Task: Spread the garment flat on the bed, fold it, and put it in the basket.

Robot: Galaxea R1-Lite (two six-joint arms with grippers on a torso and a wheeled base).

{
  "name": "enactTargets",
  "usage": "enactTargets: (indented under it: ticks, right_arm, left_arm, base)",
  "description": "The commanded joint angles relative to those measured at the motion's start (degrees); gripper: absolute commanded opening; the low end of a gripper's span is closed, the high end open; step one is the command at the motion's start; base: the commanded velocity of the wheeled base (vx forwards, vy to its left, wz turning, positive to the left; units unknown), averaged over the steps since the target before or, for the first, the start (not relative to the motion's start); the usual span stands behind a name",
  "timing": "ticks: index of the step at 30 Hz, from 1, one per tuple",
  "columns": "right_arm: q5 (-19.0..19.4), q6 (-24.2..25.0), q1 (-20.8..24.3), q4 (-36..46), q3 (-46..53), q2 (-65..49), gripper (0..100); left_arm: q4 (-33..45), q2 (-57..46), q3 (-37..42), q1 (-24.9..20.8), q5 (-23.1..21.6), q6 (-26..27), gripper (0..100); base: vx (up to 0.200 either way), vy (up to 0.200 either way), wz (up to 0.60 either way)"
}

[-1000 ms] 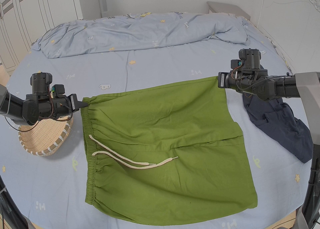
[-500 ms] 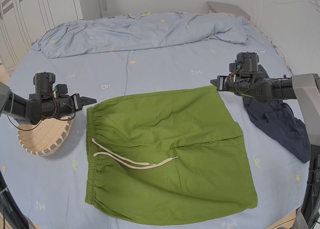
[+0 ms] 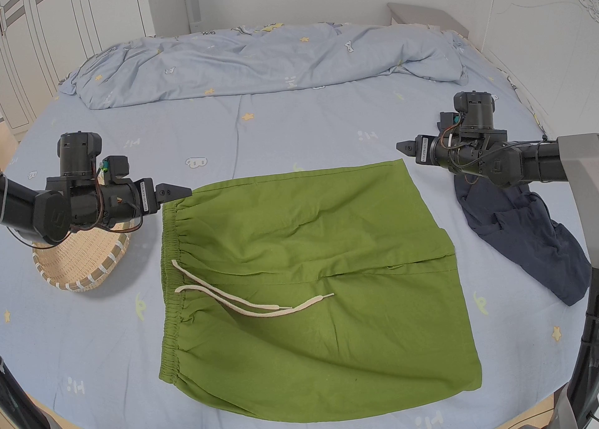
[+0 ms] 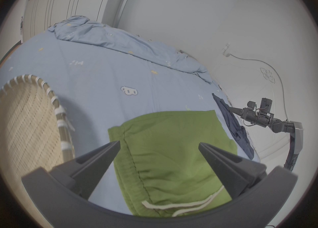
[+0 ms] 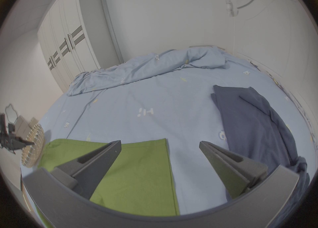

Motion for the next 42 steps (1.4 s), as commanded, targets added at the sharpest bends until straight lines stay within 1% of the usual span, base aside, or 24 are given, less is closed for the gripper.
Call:
enactTargets:
  ticks: [1,3,4,5,6,9,11,12,14,15,19,25,30,33,35,42]
  right_arm:
    - [-0.6,4.7,-1.4,1.9,9.4,-9.9,100]
    - [0.8,10.0,-2.1,3.3,18.7,-16.2,100]
    - [1.1,10.5,-2.2,3.3,19.8,-16.9,100]
    - [4.0,12.9,-3.5,3.4,26.5,-20.6,100]
    - [6.2,14.0,-3.9,3.2,30.3,-22.5,100]
    - [11.0,16.6,-5.0,3.2,37.0,-26.1,100]
    - [12.3,17.4,-5.1,3.2,39.6,-27.6,100]
    - [12.4,17.5,-5.1,3.2,41.6,-28.9,100]
    - [12.5,17.5,-5.1,3.2,42.5,-29.6,100]
    - [12.6,17.6,-5.0,3.2,44.1,-31.3,100]
    - [12.7,18.0,-4.4,3.0,47.0,-33.7,100]
    - [13.2,18.1,-3.7,3.0,48.5,-34.4,100]
    - [13.2,18.0,-3.8,3.0,48.6,-35.1,100]
    - [13.3,18.0,-3.8,3.0,48.6,-35.4,100]
    - [13.3,18.0,-3.8,3.0,48.6,-35.5,100]
    - [13.3,18.0,-3.9,3.0,48.7,-35.5,100]
  left_arm:
    - [0.0,-10.3,10.0,-0.8,-0.1,-3.4,100]
    - [0.0,-13.6,18.1,-0.1,-0.5,-5.2,100]
    - [0.0,-13.7,18.7,0.0,-0.6,-5.2,100]
    - [0.0,-14.2,23.1,0.7,-0.6,-5.4,100]
    - [0.0,-14.7,25.5,0.8,-0.8,-5.7,100]
    - [0.0,-16.6,31.3,0.6,-2.0,-6.5,100]
    - [0.0,-18.0,34.3,0.4,-3.6,-6.6,100]
    - [0.0,-19.4,36.9,0.6,-4.8,-6.6,100]
    - [0.0,-20.1,38.1,0.6,-5.3,-6.6,100]
    - [0.0,-21.2,40.9,0.7,-6.1,-6.4,100]
    - [0.0,-20.8,44.0,0.6,-7.0,-5.8,100]
    - [0.0,-15.8,44.1,0.6,-9.9,-5.7,100]
    - [-0.1,-11.3,44.4,-0.3,-10.0,-5.5,100]
    - [0.0,-9.3,44.6,0.1,-9.9,-2.5,100]
    - [-0.1,-8.2,45.0,-0.1,-9.7,-2.0,100]
    - [-0.1,-7.7,45.0,-1.1,-10.4,-2.3,100]
  base:
    - [0.000,0.000,0.00]
    - [0.000,0.000,0.00]
    - [0.000,0.000,0.00]
    - [0.000,0.000,0.00]
    - [0.000,0.000,0.00]
    - [0.000,0.000,0.00]
    - [0.000,0.000,0.00]
    - [0.000,0.000,0.00]
    - [0.000,0.000,0.00]
    - [0.000,0.000,0.00]
    - [0.000,0.000,0.00]
    - [0.000,0.000,0.00]
    - [0.000,0.000,0.00]
    - [0.000,0.000,0.00]
    - [0.000,0.000,0.00]
    - [0.000,0.000,0.00]
